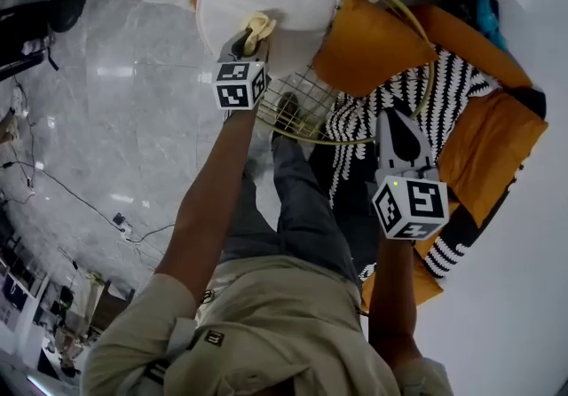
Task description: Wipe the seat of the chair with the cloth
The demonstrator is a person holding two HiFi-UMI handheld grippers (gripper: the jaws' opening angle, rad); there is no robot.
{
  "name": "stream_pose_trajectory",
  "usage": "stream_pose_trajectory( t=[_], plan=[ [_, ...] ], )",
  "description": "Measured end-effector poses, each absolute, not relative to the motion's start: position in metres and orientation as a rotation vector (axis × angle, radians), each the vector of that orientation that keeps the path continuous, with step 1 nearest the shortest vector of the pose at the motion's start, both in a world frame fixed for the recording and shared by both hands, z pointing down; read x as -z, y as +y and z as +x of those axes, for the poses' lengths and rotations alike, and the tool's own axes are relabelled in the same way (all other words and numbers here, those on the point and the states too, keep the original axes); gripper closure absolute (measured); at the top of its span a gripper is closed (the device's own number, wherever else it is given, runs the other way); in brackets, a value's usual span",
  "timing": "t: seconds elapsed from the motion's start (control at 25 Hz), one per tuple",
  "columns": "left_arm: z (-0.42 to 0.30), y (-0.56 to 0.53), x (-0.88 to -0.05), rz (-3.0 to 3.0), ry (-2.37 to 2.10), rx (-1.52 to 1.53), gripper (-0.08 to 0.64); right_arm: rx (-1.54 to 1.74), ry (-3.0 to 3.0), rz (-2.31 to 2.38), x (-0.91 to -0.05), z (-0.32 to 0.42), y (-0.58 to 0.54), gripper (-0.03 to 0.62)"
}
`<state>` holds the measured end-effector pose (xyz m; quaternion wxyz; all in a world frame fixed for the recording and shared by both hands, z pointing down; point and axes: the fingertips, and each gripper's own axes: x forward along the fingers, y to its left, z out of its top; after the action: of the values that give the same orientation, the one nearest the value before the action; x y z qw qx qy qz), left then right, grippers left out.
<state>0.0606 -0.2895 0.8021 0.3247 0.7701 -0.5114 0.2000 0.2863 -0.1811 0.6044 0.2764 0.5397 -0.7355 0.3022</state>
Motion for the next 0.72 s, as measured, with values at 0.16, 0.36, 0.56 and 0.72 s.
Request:
stream_pose_trajectory(
  t=[0.16, 0.36, 0.56, 0.72],
  plan=[
    [0.157, -0.284, -0.830, 2.049, -1.069, -0.519, 0.463, -0.840, -1.940, 1.481, -0.615, 0.311, -0.174, 0.565],
    [0.216, -0.274, -0.833, 2.085, -0.937, -0.545, 0.463, -0.867, -1.926, 1.503, -0.623, 0.324, -0.170, 0.565],
    [0.206, -0.275, -0.832, 2.080, -0.952, -0.554, 0.463, -0.865, -1.945, 1.496, -0.620, 0.321, -0.176, 0.565],
    [0.180, -0.279, -0.834, 2.054, -0.999, -0.550, 0.463, -0.851, -1.961, 1.482, -0.618, 0.314, -0.179, 0.565]
  ],
)
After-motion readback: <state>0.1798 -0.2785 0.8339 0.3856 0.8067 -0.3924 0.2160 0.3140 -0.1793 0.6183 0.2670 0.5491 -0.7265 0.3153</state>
